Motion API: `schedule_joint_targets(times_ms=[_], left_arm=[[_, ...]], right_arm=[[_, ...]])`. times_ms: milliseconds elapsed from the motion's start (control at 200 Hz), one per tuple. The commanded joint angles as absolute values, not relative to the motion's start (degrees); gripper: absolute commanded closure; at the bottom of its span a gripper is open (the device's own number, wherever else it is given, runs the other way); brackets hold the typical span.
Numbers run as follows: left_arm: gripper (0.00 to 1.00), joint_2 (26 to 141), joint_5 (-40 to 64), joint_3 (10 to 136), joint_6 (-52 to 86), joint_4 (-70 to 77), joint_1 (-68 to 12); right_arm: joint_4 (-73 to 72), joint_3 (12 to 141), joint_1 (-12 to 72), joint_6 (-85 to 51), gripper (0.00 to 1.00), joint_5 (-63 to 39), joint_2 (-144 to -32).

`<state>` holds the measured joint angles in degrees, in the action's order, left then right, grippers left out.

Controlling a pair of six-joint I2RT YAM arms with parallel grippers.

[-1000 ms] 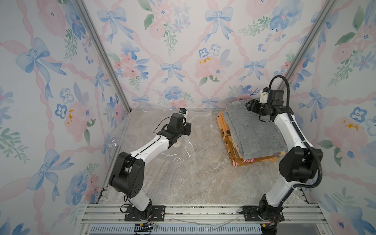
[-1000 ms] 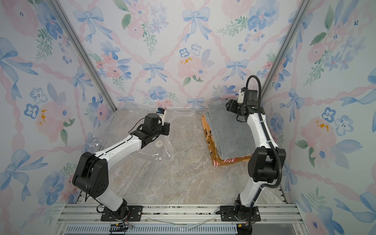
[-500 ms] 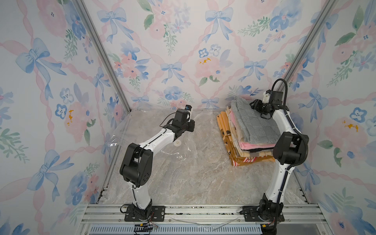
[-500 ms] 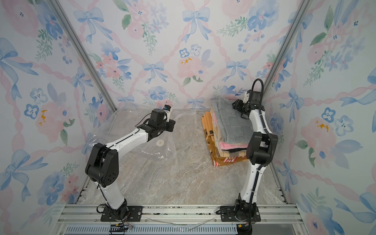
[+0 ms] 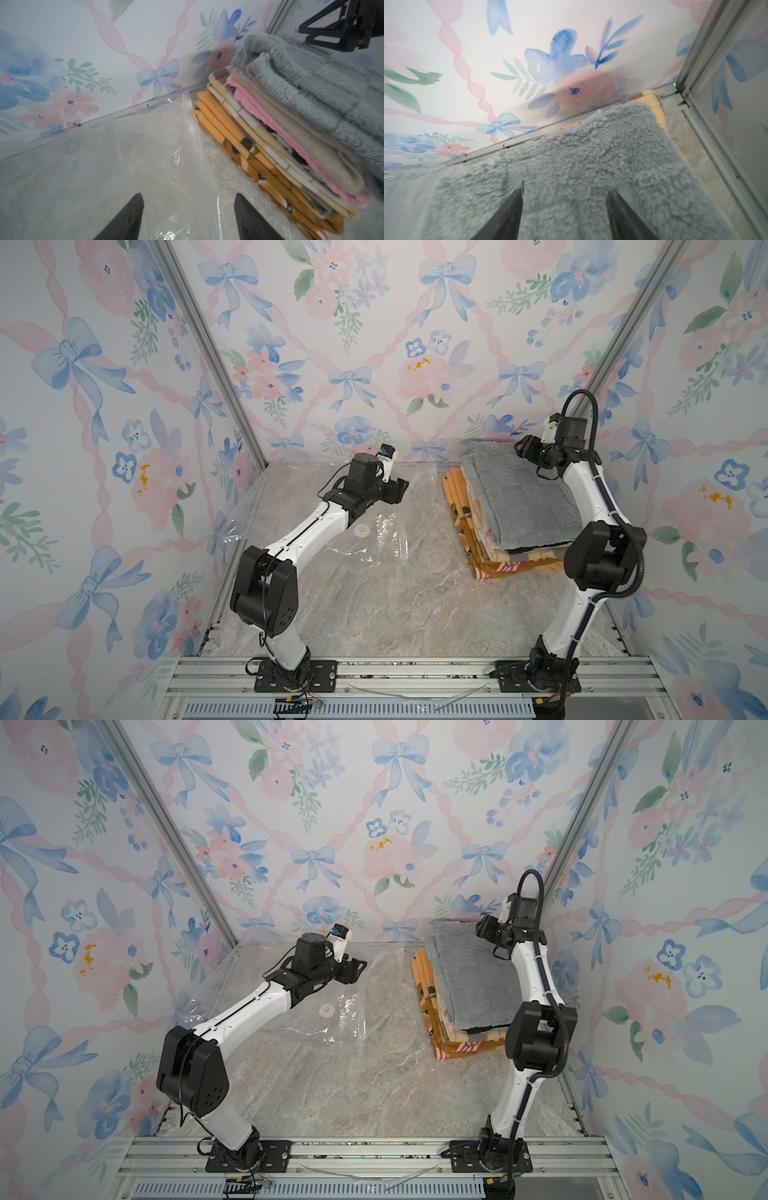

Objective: Take the blanket out of the vacuum bag
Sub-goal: Place the vacuum bag at the center of the board.

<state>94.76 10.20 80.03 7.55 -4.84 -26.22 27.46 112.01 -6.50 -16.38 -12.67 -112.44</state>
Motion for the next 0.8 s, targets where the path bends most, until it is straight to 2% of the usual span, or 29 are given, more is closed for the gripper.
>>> schedule_joint_targets(times_ms=[0,90,245,380,520,790], left_arm=[[0.17,89.8,12.9,81.3,5.6,-5.1,-25.9],[0.02,87.1,12.2,81.1,5.7,-5.5,-25.9],[0.02,80.7,10.1,77.7,7.2,-6.5,-25.8],[0.02,71.3,5.9,70.0,9.7,-7.0,-25.8],[0.02,61.0,-1.5,61.0,12.0,-10.0,-25.7],[0.02,41.7,-19.7,44.3,17.0,-16.3,-24.5]], right_arm=[[29.2,108.7,-2.8,-14.2,0.35,-10.5,-107.6],[28.5,104.5,-0.7,-14.1,0.34,-9.8,-106.2],[27.5,98.7,0.0,-15.8,0.34,-10.7,-107.6],[25.6,95.5,-0.1,-16.3,0.35,-9.8,-109.6],[21.1,93.3,-0.7,-17.0,0.35,-13.4,-108.6],[14.7,86.6,-0.8,-18.2,0.30,-15.4,-91.5]])
